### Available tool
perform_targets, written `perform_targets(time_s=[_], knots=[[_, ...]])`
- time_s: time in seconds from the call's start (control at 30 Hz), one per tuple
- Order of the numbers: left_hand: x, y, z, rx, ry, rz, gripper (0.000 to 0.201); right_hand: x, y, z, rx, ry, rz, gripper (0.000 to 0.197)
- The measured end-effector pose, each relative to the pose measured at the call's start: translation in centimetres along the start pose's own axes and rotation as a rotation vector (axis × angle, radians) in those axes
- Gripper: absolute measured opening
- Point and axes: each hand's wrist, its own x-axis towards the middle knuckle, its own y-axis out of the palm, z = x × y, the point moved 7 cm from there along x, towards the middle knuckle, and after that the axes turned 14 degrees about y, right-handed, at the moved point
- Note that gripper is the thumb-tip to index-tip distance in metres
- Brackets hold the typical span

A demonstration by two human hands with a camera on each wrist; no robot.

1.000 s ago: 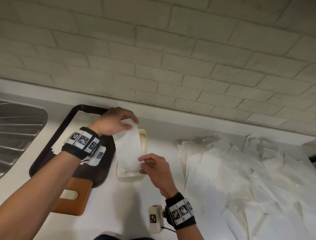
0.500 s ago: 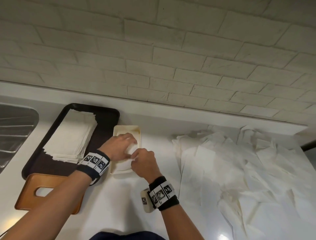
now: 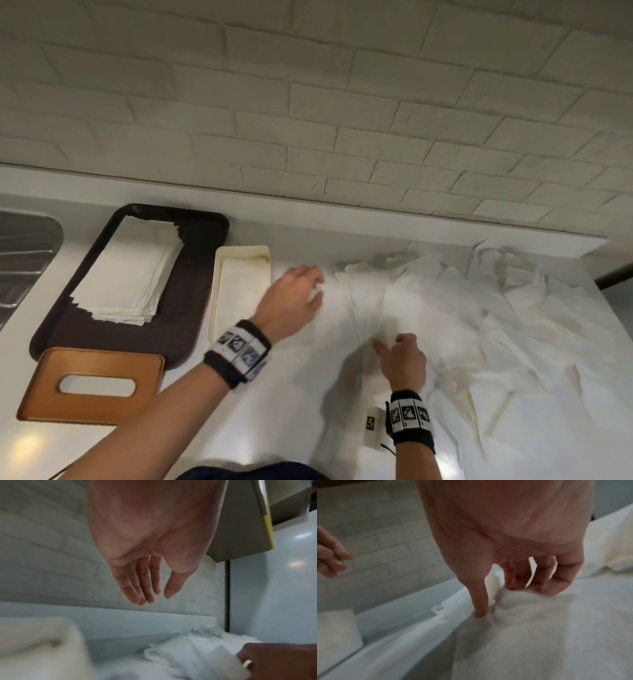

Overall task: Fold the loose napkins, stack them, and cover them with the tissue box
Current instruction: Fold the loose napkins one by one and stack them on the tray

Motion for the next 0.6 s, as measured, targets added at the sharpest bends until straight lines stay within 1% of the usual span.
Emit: perform_targets(time_s=[0.03, 0.1, 0.13, 0.17, 0.2, 0.27, 0.3, 0.33, 0.4, 0.43, 0.47, 0.53, 0.6], knots=[[1.0, 2.3, -0.6, -0.038, -0.051, 0.069, 0.02, -0.2, -0.2, -0.1, 0.068, -0.006, 0.024, 0.046], [2.4, 7.3, -0.8, -0.088, -0.211, 0.23, 0.032, -0.6, -0.5, -0.2, 0.14, -0.037, 0.029, 0.024], [2.7, 9.8, -0.6, -0.123, -0.305, 0.303, 0.042, -0.8, -0.7, -0.4, 0.179, -0.052, 0.027, 0.015], [2.8, 11.9, -0.4, -0.18, -0.411, 0.346, 0.054, -1.0, -0.9, -0.7, 0.234, -0.064, 0.038, 0.011], [2.8, 13.7, -0.1, -0.267, -0.52, 0.356, 0.067, -1.1, -1.0, -1.1, 0.293, -0.072, 0.056, 0.012], [2.6, 16.1, 0.1, -0.459, -0.699, 0.298, 0.088, -1.3, -1.5, -1.9, 0.397, -0.087, 0.133, 0.011], [2.6, 17.0, 0.3, -0.54, -0.764, 0.255, 0.093, -1.5, -1.8, -2.1, 0.444, -0.103, 0.187, 0.008], [2.7, 17.5, 0.2, -0.612, -0.813, 0.21, 0.095, -1.8, -2.1, -2.2, 0.486, -0.126, 0.246, 0.006], [2.9, 18.6, 1.1, -0.722, -0.872, 0.124, 0.089, -2.7, -2.6, -2.2, 0.577, -0.165, 0.392, 0.012], [3.0, 19.0, 1.5, -0.774, -0.878, 0.08, 0.088, -3.0, -2.6, -2.3, 0.611, -0.171, 0.447, 0.016], [3.1, 19.2, 2.0, -0.819, -0.865, 0.042, 0.09, -3.0, -2.6, -2.4, 0.622, -0.167, 0.468, 0.018], [3.4, 18.5, 2.6, -0.858, -0.808, -0.053, 0.094, -2.5, -2.2, -3.3, 0.58, -0.11, 0.422, 0.024], [3.8, 14.9, 1.7, -0.818, -0.725, -0.151, 0.089, -2.0, -1.4, -4.5, 0.509, -0.031, 0.385, 0.046]])
